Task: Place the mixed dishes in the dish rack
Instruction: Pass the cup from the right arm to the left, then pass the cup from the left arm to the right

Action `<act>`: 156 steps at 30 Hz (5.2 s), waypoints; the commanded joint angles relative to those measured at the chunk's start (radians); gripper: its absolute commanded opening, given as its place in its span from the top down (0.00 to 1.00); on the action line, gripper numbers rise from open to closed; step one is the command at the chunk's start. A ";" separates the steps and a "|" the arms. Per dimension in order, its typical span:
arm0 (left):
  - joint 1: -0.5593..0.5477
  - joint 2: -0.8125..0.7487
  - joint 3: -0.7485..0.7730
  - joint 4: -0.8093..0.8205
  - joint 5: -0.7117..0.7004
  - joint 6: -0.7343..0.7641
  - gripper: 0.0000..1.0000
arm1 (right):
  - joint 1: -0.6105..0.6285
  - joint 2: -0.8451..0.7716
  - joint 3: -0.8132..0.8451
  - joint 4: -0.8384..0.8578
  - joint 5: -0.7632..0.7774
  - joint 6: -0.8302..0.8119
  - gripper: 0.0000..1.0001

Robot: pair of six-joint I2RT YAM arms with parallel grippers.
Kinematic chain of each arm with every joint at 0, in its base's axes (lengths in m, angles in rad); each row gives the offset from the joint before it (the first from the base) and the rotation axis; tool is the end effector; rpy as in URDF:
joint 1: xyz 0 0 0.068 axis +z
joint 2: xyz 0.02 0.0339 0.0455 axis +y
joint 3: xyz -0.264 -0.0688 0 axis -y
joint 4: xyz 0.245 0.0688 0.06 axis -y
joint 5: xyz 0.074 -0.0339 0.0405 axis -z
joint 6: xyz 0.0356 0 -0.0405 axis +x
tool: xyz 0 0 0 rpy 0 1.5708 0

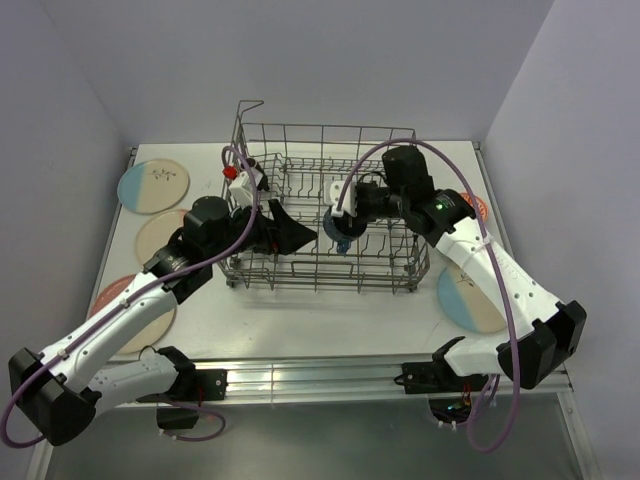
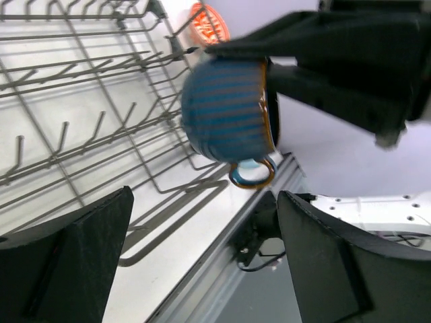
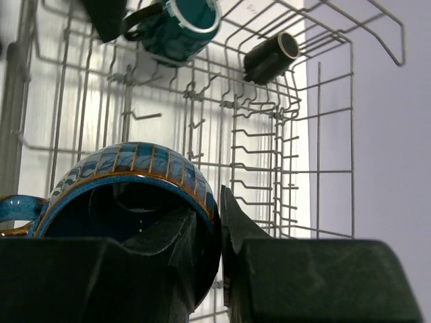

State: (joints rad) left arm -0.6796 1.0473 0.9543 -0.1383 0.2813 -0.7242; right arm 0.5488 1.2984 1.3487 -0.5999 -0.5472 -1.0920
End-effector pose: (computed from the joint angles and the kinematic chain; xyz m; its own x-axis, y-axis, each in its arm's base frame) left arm 0.1827 -0.1603 0.3543 -0.6728 -0.2746 -0.6869 0.4915 0.5280 -0.6926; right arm 0.2289 0.1617 0.3855 0.5260 -0.5668 -0.6341 -0.7752 -0.0128 -0.6316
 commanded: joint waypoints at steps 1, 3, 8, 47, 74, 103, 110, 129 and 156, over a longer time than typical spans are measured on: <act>0.008 -0.012 -0.015 0.163 0.094 -0.063 0.04 | -0.030 -0.051 -0.008 0.159 -0.103 0.159 1.00; 0.008 0.016 -0.014 0.186 0.122 -0.073 0.01 | -0.032 -0.063 -0.016 0.166 -0.126 0.185 1.00; 0.025 0.062 -0.009 0.284 0.176 -0.126 0.01 | -0.036 -0.070 -0.023 0.170 -0.198 0.250 1.00; 0.064 0.270 0.098 0.279 0.335 -0.225 0.12 | 0.017 -0.096 -0.117 0.293 -0.126 0.248 1.00; 0.094 0.275 0.143 0.166 0.387 -0.175 0.89 | 0.017 -0.060 -0.122 0.296 -0.080 0.311 0.60; 0.181 0.284 0.222 0.065 0.346 -0.224 0.92 | -0.055 -0.114 0.030 0.121 -0.131 0.245 0.49; 0.184 0.336 0.331 -0.062 0.302 -0.254 0.91 | -0.055 -0.110 0.118 -0.203 -0.263 -0.093 0.50; 0.184 0.359 0.408 -0.218 0.260 -0.297 0.91 | 0.249 -0.057 0.101 -0.374 0.048 -0.713 0.46; 0.184 0.338 0.366 -0.185 0.303 -0.328 0.91 | 0.323 0.070 0.096 -0.255 0.279 -0.824 0.63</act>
State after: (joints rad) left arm -0.4988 1.4353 1.3052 -0.4038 0.5331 -1.0199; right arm 0.8635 1.3651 1.4506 -0.8997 -0.3065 -1.8751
